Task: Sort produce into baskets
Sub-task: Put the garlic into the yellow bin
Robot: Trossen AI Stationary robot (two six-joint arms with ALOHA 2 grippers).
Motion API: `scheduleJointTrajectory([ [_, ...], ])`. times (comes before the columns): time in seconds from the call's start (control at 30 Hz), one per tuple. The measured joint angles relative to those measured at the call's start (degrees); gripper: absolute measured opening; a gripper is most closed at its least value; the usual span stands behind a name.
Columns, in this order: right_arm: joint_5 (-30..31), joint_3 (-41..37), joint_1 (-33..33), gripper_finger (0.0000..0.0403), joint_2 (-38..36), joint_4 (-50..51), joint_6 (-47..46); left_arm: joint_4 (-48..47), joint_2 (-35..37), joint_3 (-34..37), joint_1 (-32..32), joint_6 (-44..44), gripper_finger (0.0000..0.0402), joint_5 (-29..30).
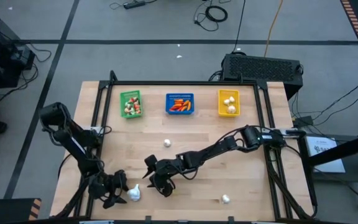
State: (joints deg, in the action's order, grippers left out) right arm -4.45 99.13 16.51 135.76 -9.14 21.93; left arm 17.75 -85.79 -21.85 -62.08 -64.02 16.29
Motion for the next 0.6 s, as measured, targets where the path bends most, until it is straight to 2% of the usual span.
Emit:
scheduleJointTrajectory([
  [0.23,-0.15,0.00,0.11,0.0199,0.00,0.28,-0.26,1.39,-0.05,0.13,0.05,5.91,0.0294,-0.15],
  [0.43,-0.13,0.00,0.07,0.0199,0.00,0.30,-1.09,-0.66,4.56,0.33,1.83,5.66,0.0294,-8.20],
  [0.6,-0.13,0.00,0.09,0.0199,0.00,0.43,-1.77,-0.28,6.51,0.28,1.56,5.65,0.0294,-9.87],
])
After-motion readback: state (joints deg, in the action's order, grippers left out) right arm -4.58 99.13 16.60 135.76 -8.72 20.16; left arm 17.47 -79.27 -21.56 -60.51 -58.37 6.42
